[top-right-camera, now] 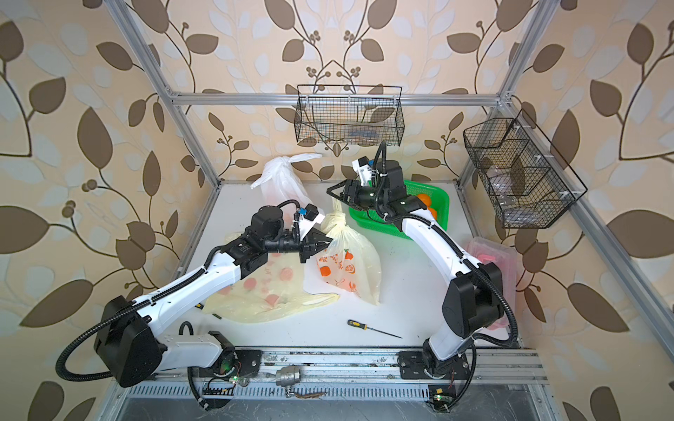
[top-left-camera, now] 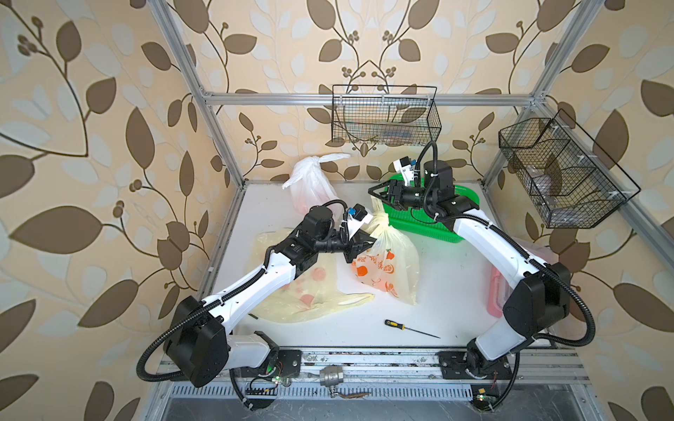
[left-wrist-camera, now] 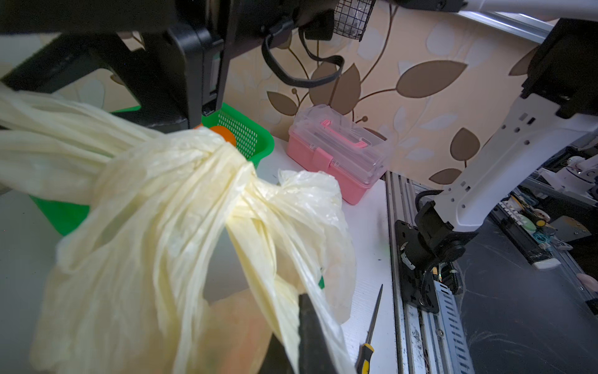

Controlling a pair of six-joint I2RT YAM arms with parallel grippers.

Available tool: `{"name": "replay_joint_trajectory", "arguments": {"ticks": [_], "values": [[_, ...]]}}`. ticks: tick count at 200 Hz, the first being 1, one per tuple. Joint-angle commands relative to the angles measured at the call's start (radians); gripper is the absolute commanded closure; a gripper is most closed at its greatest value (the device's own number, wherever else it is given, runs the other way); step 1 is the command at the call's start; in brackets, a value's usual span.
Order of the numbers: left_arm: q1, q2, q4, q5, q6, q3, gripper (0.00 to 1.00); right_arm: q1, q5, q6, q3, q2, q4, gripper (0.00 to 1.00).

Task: Place the oranges into plastic bags & tie knots
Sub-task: Tie the plastic bag at the center of the board.

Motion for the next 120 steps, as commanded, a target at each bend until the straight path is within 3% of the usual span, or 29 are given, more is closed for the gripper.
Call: {"name": "replay_joint_trajectory", "arguments": {"ticks": [1, 26, 62, 87, 120], "values": [[-0.002, -0.036, 0.005, 0.027, 0.024, 0.018, 1.00, -0.002, -0.037, -0.027, 0.049, 0.029, -0.069, 0.40], [-0.001, -0.036, 0.004, 0.026, 0.025, 0.018, 1.00, -0.001, -0.047, -0.057, 0.070, 0.044, -0.118, 0.46], [-0.001, -0.049, -0.008, -0.005, 0.023, 0.015, 1.00, -0.018, 0.037, -0.097, 0.067, 0.003, -0.140, 0.84], [0.002, -0.109, -0.006, -0.129, -0.013, -0.014, 1.00, -0.042, 0.285, -0.202, 0.057, -0.068, -0.222, 1.00], [0.001, -0.200, 0.048, -0.470, -0.173, -0.044, 1.00, -0.032, 0.623, -0.348, 0.031, -0.131, -0.354, 1.00]]}}
